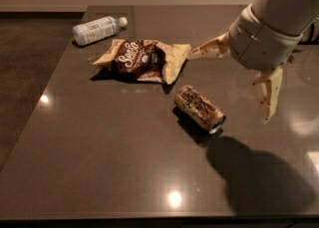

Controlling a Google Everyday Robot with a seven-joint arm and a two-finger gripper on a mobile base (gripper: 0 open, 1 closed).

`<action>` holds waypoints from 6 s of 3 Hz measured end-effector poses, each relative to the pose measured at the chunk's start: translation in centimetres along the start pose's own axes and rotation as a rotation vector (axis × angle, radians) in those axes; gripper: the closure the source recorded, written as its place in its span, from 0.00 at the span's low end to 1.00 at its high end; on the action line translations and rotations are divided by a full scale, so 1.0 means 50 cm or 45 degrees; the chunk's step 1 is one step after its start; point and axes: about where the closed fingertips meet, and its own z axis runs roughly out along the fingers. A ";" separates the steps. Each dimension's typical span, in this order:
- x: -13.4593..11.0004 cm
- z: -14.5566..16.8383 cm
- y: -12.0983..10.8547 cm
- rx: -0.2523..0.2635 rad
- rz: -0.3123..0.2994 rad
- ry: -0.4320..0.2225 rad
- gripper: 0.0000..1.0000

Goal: Place orange can upright

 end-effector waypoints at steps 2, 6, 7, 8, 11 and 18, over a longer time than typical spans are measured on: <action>-0.011 0.059 -0.011 -0.130 -0.465 0.042 0.00; -0.014 0.100 -0.043 -0.232 -0.816 0.022 0.00; -0.033 0.130 -0.046 -0.302 -1.077 -0.018 0.00; -0.040 0.152 -0.044 -0.351 -1.294 -0.038 0.00; -0.045 0.186 -0.020 -0.373 -1.602 -0.120 0.08; -0.124 0.121 -0.070 -0.077 -0.768 -0.174 1.00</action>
Offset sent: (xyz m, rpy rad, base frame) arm 0.0020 0.0168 -0.0426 -0.2491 -0.0140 0.5579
